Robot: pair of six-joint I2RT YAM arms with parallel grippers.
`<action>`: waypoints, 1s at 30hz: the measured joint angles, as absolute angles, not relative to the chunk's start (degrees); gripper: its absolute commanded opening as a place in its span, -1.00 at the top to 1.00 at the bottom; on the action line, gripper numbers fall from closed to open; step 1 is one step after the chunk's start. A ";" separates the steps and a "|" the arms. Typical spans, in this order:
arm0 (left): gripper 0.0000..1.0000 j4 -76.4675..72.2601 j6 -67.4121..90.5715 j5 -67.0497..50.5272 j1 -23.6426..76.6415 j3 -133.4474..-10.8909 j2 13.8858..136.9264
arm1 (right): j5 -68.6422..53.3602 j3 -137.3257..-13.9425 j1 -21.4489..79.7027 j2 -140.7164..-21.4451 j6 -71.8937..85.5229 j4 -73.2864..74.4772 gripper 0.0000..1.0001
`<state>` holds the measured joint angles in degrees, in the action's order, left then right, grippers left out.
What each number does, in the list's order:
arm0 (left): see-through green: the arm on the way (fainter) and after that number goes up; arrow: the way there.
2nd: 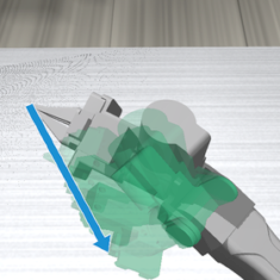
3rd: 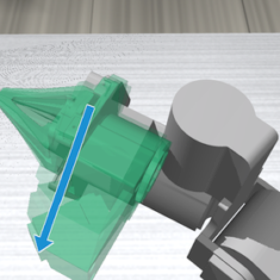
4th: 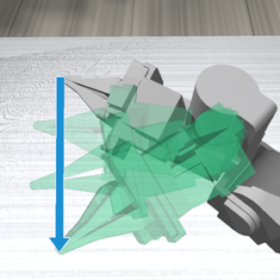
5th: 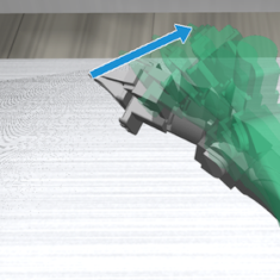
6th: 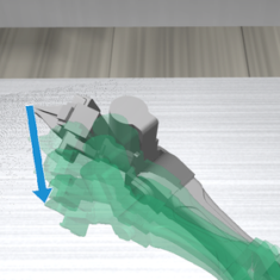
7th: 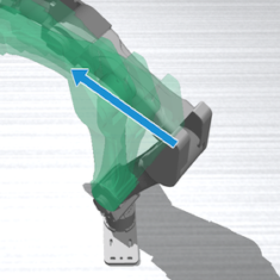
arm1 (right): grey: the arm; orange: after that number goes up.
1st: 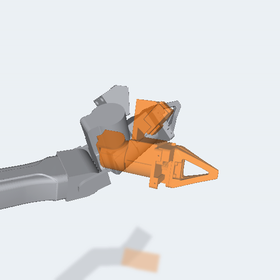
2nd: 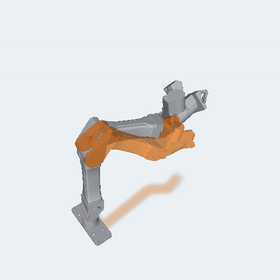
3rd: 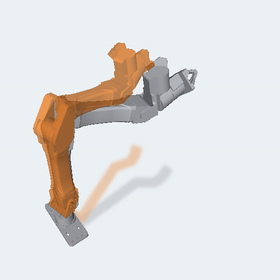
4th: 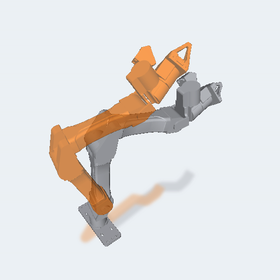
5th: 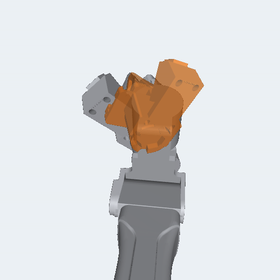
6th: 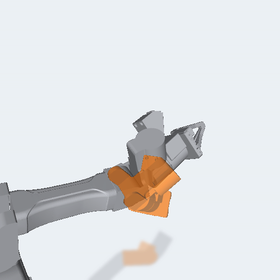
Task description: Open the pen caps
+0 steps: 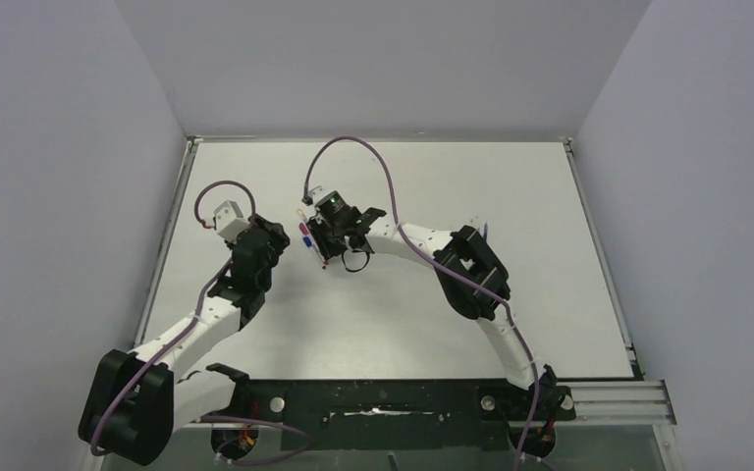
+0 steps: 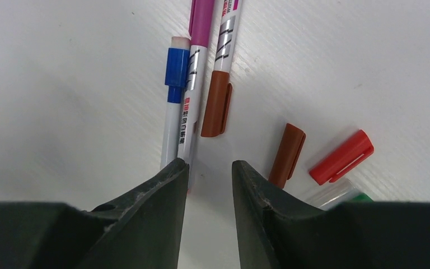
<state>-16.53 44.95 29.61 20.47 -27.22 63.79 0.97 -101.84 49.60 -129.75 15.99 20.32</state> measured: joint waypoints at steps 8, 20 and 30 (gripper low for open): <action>0.19 -16.49 44.80 30.83 20.45 -27.22 62.17 | 2.24 -102.85 49.69 -131.11 15.14 20.69 0.30; 0.19 -16.08 44.75 34.04 20.47 -25.74 58.17 | 3.73 -102.85 51.18 -131.11 14.09 20.12 0.30; 0.19 -15.79 44.51 35.66 20.53 -25.41 56.42 | 4.12 -103.02 52.16 -131.07 13.87 20.05 0.28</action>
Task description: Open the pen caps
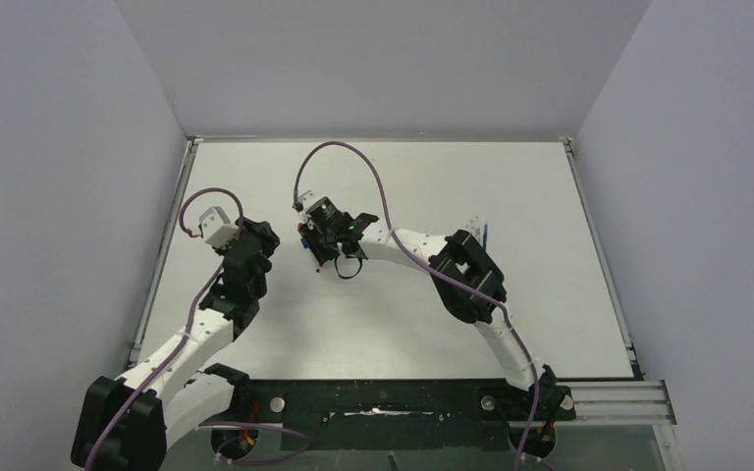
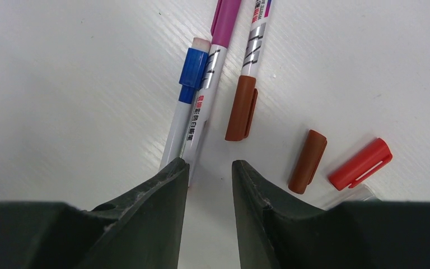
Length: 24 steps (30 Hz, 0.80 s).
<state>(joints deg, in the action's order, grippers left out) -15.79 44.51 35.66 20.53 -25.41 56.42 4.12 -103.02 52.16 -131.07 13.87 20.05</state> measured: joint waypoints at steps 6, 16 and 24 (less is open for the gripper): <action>0.19 -15.64 44.34 36.21 20.69 -25.39 56.36 | 4.12 -104.03 52.18 -131.09 13.87 20.21 0.27; 0.15 -14.63 44.14 39.16 21.21 -25.36 54.22 | 3.81 -105.06 52.18 -132.35 13.87 20.14 0.24; 0.14 -13.91 43.92 41.78 21.34 -25.30 53.82 | 3.44 -105.97 52.18 -134.17 13.89 20.27 0.27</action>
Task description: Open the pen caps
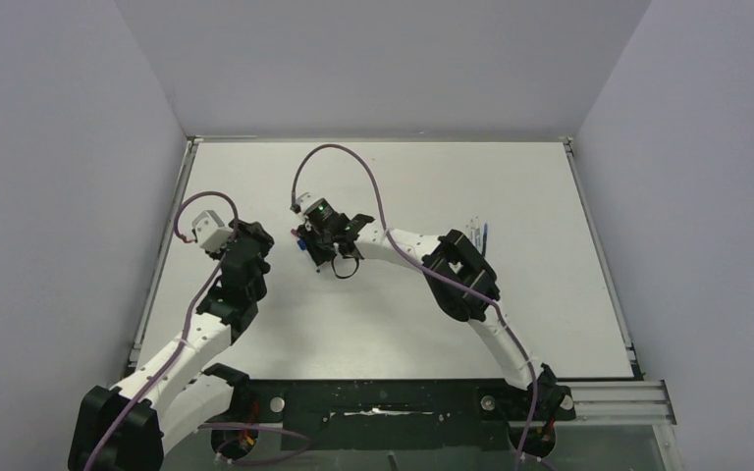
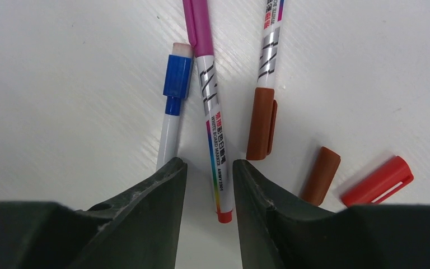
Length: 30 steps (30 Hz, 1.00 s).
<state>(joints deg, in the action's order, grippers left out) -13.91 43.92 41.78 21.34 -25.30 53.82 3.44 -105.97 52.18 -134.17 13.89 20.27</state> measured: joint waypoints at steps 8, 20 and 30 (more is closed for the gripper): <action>0.15 -13.87 43.81 41.82 21.39 -24.86 53.84 | 4.16 -106.52 52.10 -134.74 13.89 20.49 0.82; -0.18 -14.46 42.63 38.28 21.43 -24.84 55.59 | 3.42 -90.19 52.18 -124.53 13.89 16.36 1.00; -0.37 -18.02 41.78 29.36 21.82 -24.84 59.24 | 2.57 -78.83 52.42 -109.56 13.85 11.60 1.00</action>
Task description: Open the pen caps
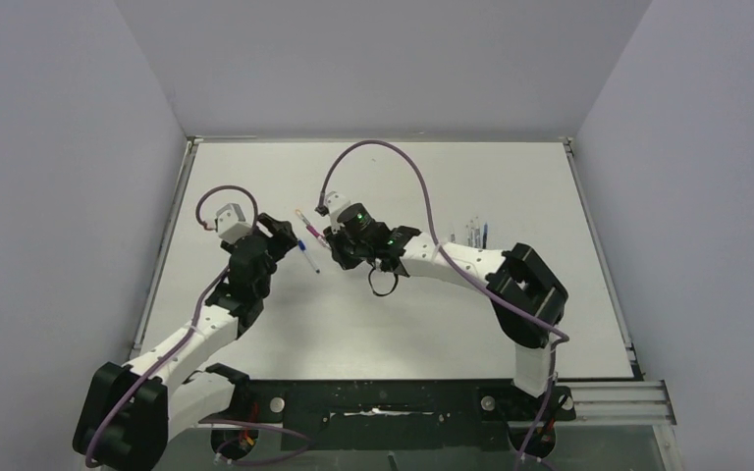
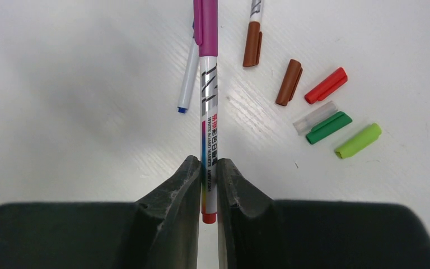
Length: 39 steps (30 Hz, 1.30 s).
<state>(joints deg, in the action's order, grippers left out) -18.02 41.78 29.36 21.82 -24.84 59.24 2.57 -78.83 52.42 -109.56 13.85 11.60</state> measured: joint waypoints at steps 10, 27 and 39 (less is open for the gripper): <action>-0.39 -27.27 46.00 14.76 21.15 -23.70 61.63 | 2.33 -72.44 53.91 -101.89 14.00 5.10 1.00; -0.32 -41.82 58.59 -3.11 12.23 -18.52 70.61 | 2.85 -67.31 55.68 -97.76 14.96 -0.08 1.00; 0.09 -49.78 63.00 -8.86 11.00 -17.58 73.43 | 2.76 -67.33 56.36 -98.50 14.96 -0.75 1.00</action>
